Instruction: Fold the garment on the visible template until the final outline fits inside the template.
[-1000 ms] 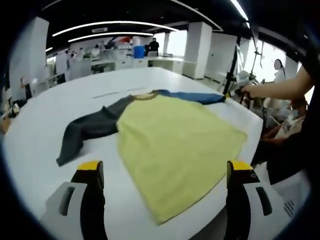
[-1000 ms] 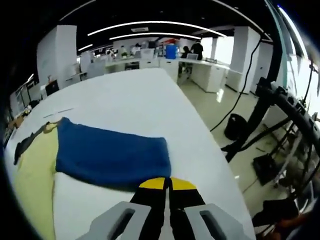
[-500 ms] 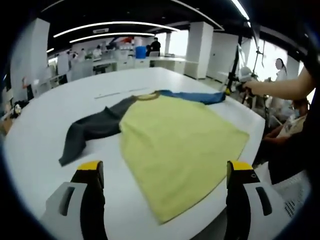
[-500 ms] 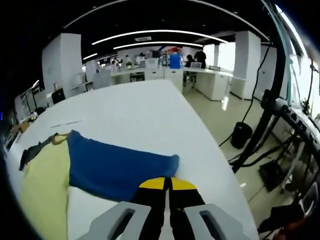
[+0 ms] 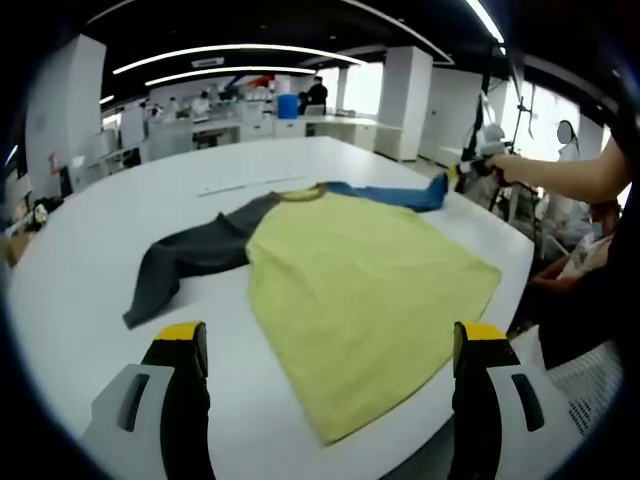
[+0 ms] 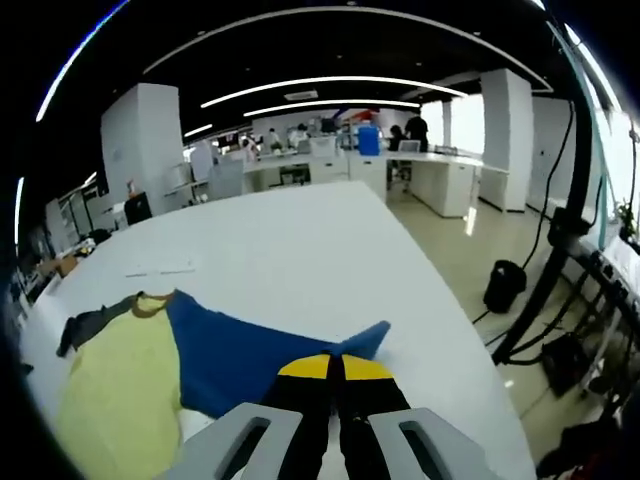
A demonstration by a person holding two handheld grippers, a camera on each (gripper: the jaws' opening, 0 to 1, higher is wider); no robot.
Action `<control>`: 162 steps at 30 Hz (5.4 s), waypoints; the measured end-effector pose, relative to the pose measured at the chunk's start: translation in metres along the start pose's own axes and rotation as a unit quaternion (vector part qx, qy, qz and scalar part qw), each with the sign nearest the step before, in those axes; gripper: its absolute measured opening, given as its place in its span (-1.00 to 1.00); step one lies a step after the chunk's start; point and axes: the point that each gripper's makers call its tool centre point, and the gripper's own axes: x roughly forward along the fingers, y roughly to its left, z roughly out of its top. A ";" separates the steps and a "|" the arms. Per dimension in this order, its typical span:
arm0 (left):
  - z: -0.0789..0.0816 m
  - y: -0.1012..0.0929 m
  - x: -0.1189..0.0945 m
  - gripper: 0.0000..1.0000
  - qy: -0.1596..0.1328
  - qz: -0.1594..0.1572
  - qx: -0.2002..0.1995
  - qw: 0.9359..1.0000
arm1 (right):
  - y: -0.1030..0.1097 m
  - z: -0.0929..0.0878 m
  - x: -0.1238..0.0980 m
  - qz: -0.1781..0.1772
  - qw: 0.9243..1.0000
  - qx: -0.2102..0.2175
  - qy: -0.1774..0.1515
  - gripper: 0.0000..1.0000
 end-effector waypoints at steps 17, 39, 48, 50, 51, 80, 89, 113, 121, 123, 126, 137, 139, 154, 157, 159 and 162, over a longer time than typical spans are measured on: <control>0.000 -0.001 -0.003 0.98 -0.006 0.002 -0.002 1.000 | 0.052 0.029 0.007 0.054 0.998 -0.011 -0.020 -1.00; 0.004 0.009 -0.010 0.98 -0.014 0.027 0.011 0.999 | 0.126 0.044 0.014 0.122 0.992 -0.038 -0.023 -1.00; 0.003 0.016 -0.015 0.98 -0.015 0.041 0.013 0.999 | 0.159 0.046 0.018 0.148 0.988 -0.033 -0.022 -1.00; 0.001 0.017 -0.015 0.98 -0.013 0.043 0.011 0.999 | 0.166 0.046 0.018 0.154 0.987 -0.026 -0.024 -1.00; 0.000 0.017 -0.015 0.98 -0.013 0.043 0.009 0.999 | 0.170 0.045 0.019 0.156 0.987 -0.026 -0.023 -1.00; -0.011 0.020 -0.017 0.98 0.001 0.045 0.007 0.999 | 0.273 0.028 0.028 0.233 0.972 -0.031 -0.006 -1.00; -0.023 0.024 -0.019 0.97 0.013 0.047 -0.003 0.999 | 0.299 0.010 0.036 0.241 0.970 -0.032 0.015 -1.00; -0.023 0.018 -0.014 0.94 0.022 0.036 0.010 0.999 | 0.350 -0.094 0.033 0.284 0.932 -0.205 0.096 -1.00; -0.024 0.019 -0.015 0.95 0.024 0.036 0.011 0.999 | 0.352 -0.119 0.033 0.289 0.925 -0.218 0.115 -1.00; -0.025 0.019 -0.014 0.95 0.026 0.035 0.011 0.999 | 0.354 -0.119 0.033 0.294 0.926 -0.209 0.114 -1.00; -0.026 0.018 -0.014 0.95 0.028 0.035 0.012 0.999 | 0.354 -0.118 0.031 0.299 0.926 -0.198 0.117 -1.00; -0.022 0.015 -0.013 0.94 0.027 0.030 0.019 0.999 | 0.331 -0.102 0.019 0.267 0.948 -0.119 0.127 -0.64; -0.023 0.015 -0.013 0.94 0.028 0.030 0.021 0.999 | 0.324 -0.097 0.021 0.252 0.953 -0.119 0.118 -0.56; -0.016 0.015 -0.013 0.90 0.025 0.023 0.021 0.999 | 0.310 -0.103 0.047 0.214 0.965 -0.065 0.137 -0.61; -0.011 0.016 -0.013 0.89 0.012 0.021 0.007 1.000 | 0.311 -0.103 0.048 0.210 0.967 -0.056 0.136 -0.69; -0.011 0.016 -0.013 0.89 0.012 0.023 0.008 1.000 | 0.310 -0.103 0.050 0.206 0.968 -0.046 0.137 -0.76; -0.011 0.015 -0.013 0.89 0.016 0.022 0.011 1.000 | 0.308 -0.102 0.054 0.200 0.970 -0.035 0.136 -0.89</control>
